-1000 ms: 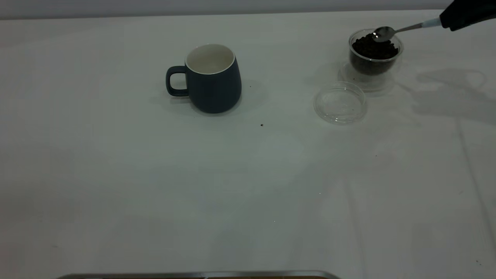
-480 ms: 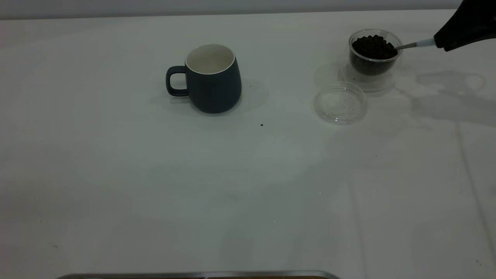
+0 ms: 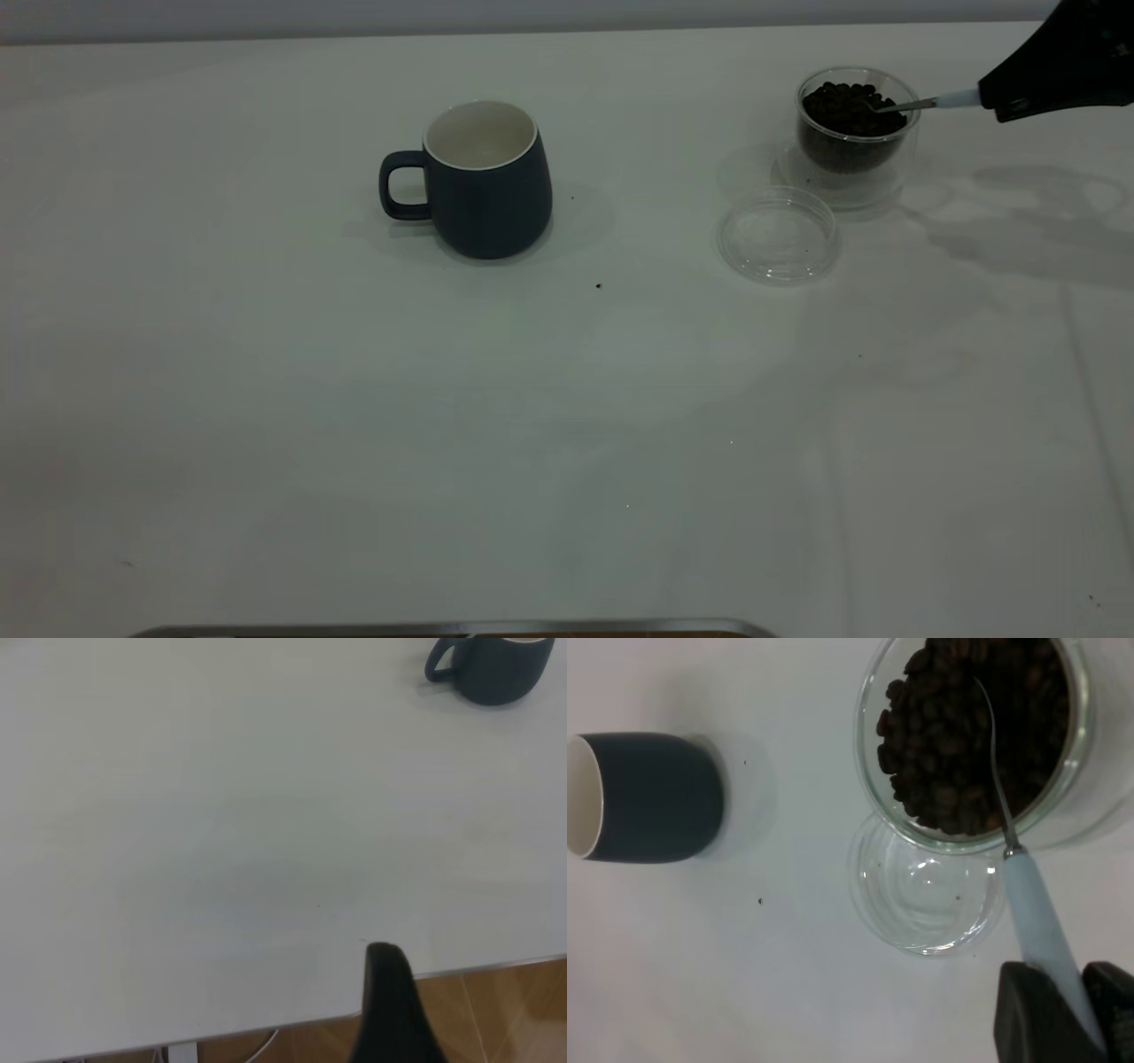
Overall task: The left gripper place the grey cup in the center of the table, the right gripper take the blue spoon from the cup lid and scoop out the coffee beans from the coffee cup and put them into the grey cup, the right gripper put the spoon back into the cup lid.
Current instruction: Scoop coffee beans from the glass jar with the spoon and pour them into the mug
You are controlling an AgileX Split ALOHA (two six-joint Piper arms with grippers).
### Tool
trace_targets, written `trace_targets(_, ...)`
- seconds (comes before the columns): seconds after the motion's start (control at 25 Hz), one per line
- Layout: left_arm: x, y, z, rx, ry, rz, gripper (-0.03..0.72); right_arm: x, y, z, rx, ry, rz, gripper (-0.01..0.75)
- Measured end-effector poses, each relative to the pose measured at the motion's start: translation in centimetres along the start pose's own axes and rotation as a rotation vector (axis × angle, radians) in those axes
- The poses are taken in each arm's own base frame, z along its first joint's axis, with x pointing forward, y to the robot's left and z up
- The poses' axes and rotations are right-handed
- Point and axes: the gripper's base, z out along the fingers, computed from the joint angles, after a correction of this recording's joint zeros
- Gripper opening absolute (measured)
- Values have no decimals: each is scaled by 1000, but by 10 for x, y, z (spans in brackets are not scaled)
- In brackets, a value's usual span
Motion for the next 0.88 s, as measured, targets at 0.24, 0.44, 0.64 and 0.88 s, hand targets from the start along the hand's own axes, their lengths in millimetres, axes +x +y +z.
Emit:
trace_targets(0.24, 0, 0, 0, 0, 0, 0, 555, 0, -5, -9, -50, -9, 38, 107)
trace_targets(0.44, 0, 0, 0, 0, 0, -3, 555, 1, -4, -11, -91, -6, 55, 107)
trace_targets(0.64, 0, 0, 0, 0, 0, -3, 555, 1, -2, -12, -118, -6, 66, 107)
trace_targets(0.88, 0, 0, 0, 0, 0, -3, 555, 0, -5, -13, -95, -22, 78, 107)
